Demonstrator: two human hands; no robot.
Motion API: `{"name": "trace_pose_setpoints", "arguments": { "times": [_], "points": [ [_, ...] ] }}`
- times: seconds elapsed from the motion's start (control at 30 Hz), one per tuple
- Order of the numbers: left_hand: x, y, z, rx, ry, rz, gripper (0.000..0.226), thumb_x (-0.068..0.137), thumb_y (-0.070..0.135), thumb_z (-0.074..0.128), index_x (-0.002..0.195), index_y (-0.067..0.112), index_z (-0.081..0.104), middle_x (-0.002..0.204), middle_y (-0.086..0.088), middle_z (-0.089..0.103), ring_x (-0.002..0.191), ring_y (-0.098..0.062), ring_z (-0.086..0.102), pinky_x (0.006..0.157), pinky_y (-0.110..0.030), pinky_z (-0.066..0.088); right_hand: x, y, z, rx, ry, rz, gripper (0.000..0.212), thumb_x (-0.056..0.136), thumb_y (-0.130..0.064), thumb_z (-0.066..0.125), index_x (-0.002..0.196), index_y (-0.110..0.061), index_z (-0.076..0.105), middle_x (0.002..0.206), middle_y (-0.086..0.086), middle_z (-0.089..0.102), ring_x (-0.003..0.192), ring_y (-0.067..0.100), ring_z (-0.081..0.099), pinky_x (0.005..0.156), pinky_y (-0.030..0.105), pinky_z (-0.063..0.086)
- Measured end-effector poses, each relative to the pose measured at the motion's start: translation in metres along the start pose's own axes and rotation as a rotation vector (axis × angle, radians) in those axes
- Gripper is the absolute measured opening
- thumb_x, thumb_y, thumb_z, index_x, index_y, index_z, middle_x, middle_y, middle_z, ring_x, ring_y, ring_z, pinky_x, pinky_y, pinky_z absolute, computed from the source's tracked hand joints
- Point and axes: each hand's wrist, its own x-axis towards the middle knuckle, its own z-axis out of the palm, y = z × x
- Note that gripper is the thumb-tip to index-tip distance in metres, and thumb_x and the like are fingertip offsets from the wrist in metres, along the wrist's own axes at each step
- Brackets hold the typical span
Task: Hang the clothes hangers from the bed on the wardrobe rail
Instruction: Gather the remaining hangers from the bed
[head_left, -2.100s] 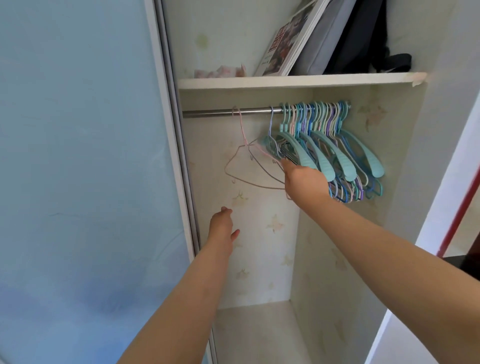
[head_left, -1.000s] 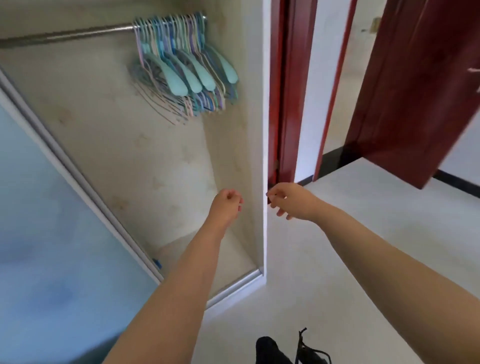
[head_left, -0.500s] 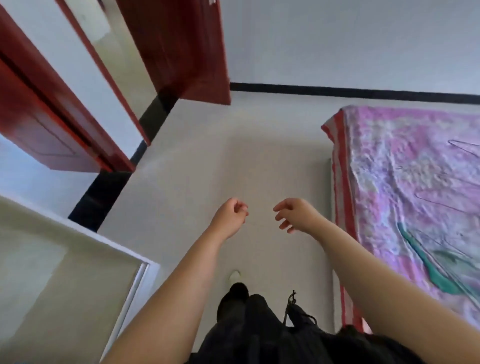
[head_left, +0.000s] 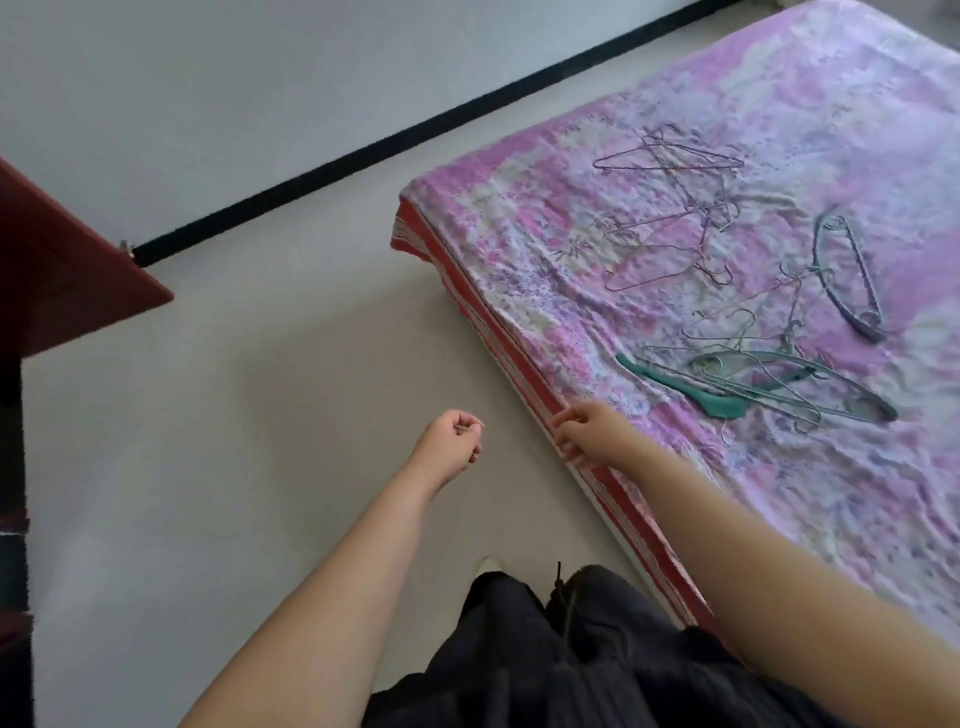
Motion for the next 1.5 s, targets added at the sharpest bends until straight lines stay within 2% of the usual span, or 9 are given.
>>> {"name": "trace_pose_setpoints", "arguments": {
  "times": [0.37, 0.5, 0.77, 0.9, 1.03, 1.13, 1.27, 1.37, 1.5],
  "points": [
    [0.105, 0.06, 0.091, 0.222, -0.29, -0.063, 0.009, 0.099, 0.014, 0.044, 0.097, 0.014, 0.052, 0.077, 0.0, 0.06, 0.06, -0.012, 0.052, 0.058, -0.024, 0.041, 0.055, 0.08, -0.08, 0.462, 0.177, 0.264, 0.026, 0.095, -0.012, 0.047, 0.118, -0.005, 0.057, 0.093, 0.01, 0.066, 0.066, 0.02, 0.061, 0.066, 0.035, 0.054],
    [0.144, 0.096, 0.138, 0.292, -0.303, -0.076, 0.009, 0.099, 0.015, 0.045, 0.099, 0.013, 0.053, 0.079, -0.001, 0.06, 0.061, -0.012, 0.053, 0.057, -0.022, 0.042, 0.098, 0.116, -0.138, 0.514, 0.223, 0.334, 0.046, 0.094, -0.021, 0.056, 0.136, -0.008, 0.042, 0.112, 0.011, 0.056, 0.085, 0.024, 0.06, 0.071, 0.034, 0.052],
    [0.222, 0.15, 0.242, 0.401, -0.368, -0.073, 0.005, 0.097, 0.021, 0.05, 0.096, 0.02, 0.055, 0.093, -0.006, 0.067, 0.087, -0.026, 0.064, 0.081, -0.038, 0.051, 0.198, 0.198, -0.257, 0.132, 0.297, 0.391, 0.062, 0.088, -0.03, 0.065, 0.139, -0.009, 0.037, 0.13, 0.012, 0.049, 0.083, 0.024, 0.058, 0.067, 0.036, 0.049],
    [0.25, 0.153, 0.282, 0.467, -0.419, -0.144, 0.006, 0.097, 0.022, 0.05, 0.094, 0.025, 0.054, 0.1, -0.008, 0.066, 0.094, -0.027, 0.065, 0.082, -0.037, 0.052, 0.249, 0.243, -0.285, -0.178, 0.182, 0.45, 0.069, 0.085, -0.035, 0.065, 0.141, -0.007, 0.034, 0.134, 0.013, 0.047, 0.103, 0.029, 0.057, 0.075, 0.037, 0.052],
    [0.282, 0.151, 0.297, 0.613, -0.48, -0.159, 0.007, 0.098, 0.026, 0.049, 0.1, 0.024, 0.055, 0.097, -0.001, 0.065, 0.091, -0.021, 0.065, 0.078, -0.034, 0.051, 0.287, 0.287, -0.29, -0.576, -0.013, 0.421, 0.08, 0.092, -0.033, 0.055, 0.151, -0.005, 0.009, 0.157, 0.012, 0.016, 0.145, 0.029, 0.015, 0.114, 0.042, 0.029],
    [0.311, 0.157, 0.304, 0.716, -0.476, -0.149, 0.011, 0.098, 0.028, 0.049, 0.104, 0.021, 0.055, 0.095, 0.001, 0.06, 0.085, -0.017, 0.06, 0.07, -0.029, 0.046, 0.302, 0.318, -0.298, -0.847, -0.121, 0.394, 0.076, 0.093, -0.01, 0.045, 0.152, -0.006, -0.002, 0.16, 0.01, 0.005, 0.148, 0.028, 0.0, 0.119, 0.043, 0.016],
    [0.335, 0.17, 0.326, 0.618, -0.438, -0.122, 0.015, 0.094, 0.035, 0.057, 0.103, 0.023, 0.056, 0.094, 0.006, 0.058, 0.082, -0.01, 0.056, 0.066, -0.023, 0.043, 0.316, 0.346, -0.31, -1.055, -0.143, 0.306, 0.082, 0.091, -0.013, 0.049, 0.153, -0.014, -0.005, 0.158, 0.008, 0.014, 0.145, 0.028, 0.012, 0.114, 0.046, 0.024],
    [0.331, 0.182, 0.36, 0.47, -0.554, -0.093, 0.027, 0.087, 0.04, 0.066, 0.107, 0.025, 0.057, 0.1, 0.008, 0.059, 0.092, -0.01, 0.057, 0.078, -0.023, 0.046, 0.322, 0.357, -0.318, -1.118, -0.102, 0.235, 0.081, 0.087, -0.016, 0.057, 0.151, -0.014, 0.008, 0.15, 0.006, 0.03, 0.136, 0.027, 0.031, 0.111, 0.052, 0.023],
    [0.33, 0.186, 0.396, 0.853, -0.651, 0.231, 0.073, 0.079, 0.055, 0.068, 0.14, 0.028, 0.04, 0.143, 0.008, 0.044, 0.133, -0.012, 0.037, 0.11, -0.033, 0.031, 0.331, 0.351, -0.32, -1.088, -0.066, -0.106, 0.042, 0.09, -0.014, 0.049, 0.131, -0.011, 0.044, 0.119, 0.007, 0.057, 0.111, 0.024, 0.057, 0.11, 0.058, 0.019]
  ]
}}
